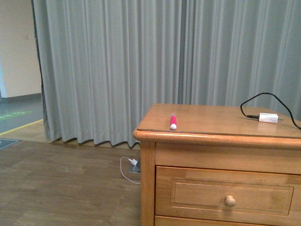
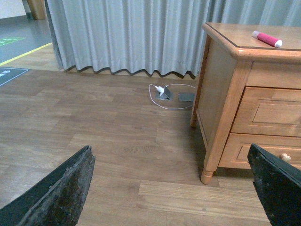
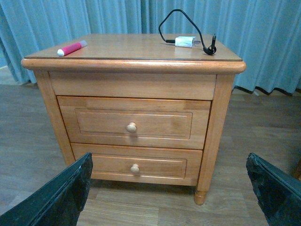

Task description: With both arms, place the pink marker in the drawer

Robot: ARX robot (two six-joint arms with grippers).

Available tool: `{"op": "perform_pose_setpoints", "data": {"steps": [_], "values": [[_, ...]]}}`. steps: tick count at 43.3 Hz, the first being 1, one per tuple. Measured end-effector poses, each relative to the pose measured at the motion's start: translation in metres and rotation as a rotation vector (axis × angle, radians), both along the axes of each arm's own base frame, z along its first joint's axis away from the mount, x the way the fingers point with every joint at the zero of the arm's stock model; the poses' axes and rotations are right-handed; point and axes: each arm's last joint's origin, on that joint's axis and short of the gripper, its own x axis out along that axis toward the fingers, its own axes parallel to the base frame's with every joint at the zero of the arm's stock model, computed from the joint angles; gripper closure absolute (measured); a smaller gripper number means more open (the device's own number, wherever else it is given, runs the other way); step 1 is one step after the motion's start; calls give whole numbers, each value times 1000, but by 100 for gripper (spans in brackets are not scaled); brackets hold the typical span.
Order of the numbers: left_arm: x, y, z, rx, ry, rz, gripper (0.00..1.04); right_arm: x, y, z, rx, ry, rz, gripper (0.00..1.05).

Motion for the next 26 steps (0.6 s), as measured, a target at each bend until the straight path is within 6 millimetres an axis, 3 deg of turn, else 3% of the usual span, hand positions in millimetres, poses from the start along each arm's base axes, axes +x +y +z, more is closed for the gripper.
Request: {"op": "perform_pose_setpoints", "data": {"steps": [26], "values": [[0,0,0,0,0,0,6,0,0,0,0,0,0,8]]}}
